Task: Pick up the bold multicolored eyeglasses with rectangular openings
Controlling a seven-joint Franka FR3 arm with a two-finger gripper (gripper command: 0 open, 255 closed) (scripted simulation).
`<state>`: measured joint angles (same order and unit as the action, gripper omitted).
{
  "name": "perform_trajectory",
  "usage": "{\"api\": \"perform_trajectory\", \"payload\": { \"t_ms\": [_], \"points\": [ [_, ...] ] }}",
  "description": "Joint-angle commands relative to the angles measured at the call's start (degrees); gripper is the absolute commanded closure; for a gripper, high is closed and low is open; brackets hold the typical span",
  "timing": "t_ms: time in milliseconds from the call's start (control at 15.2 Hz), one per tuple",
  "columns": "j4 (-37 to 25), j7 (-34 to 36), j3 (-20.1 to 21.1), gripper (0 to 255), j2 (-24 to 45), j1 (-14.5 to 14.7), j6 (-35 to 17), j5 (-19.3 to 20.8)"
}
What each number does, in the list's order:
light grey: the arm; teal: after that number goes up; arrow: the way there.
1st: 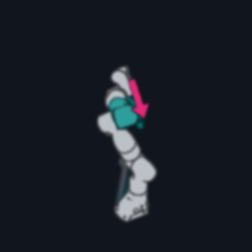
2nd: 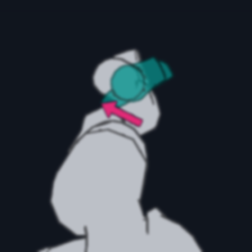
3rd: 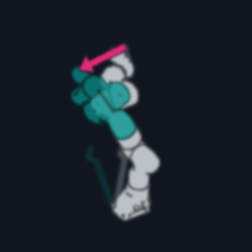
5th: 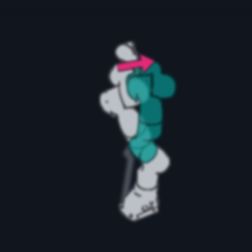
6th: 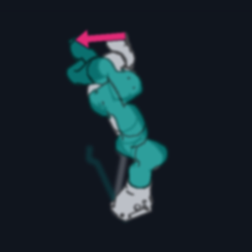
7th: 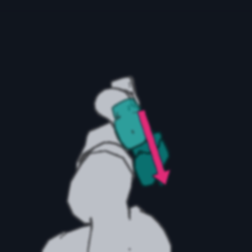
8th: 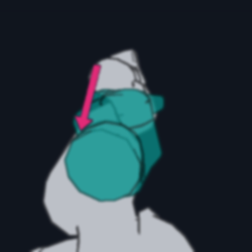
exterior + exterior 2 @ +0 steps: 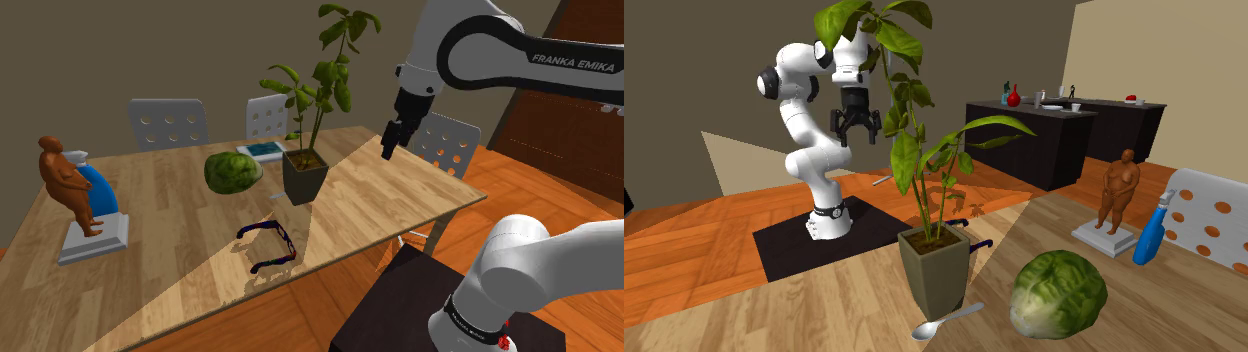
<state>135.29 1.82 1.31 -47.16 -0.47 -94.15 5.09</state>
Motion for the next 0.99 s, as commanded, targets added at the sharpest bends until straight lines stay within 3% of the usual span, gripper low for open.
{"api": "perform_trajectory", "payload": {
  "t_ms": [0, 462, 924],
  "points": [
    [0.0, 0.0, 0.0, 0, 0.0, 0.0, 0.0, 0.0],
    [5.8, 7.7, 4.1, 0, 7.1, 0.5, -12.2, -3.3],
    [7.6, 15.3, 8.2, 0, 18.2, 0.8, -24.9, -5.5]
  ]
}}
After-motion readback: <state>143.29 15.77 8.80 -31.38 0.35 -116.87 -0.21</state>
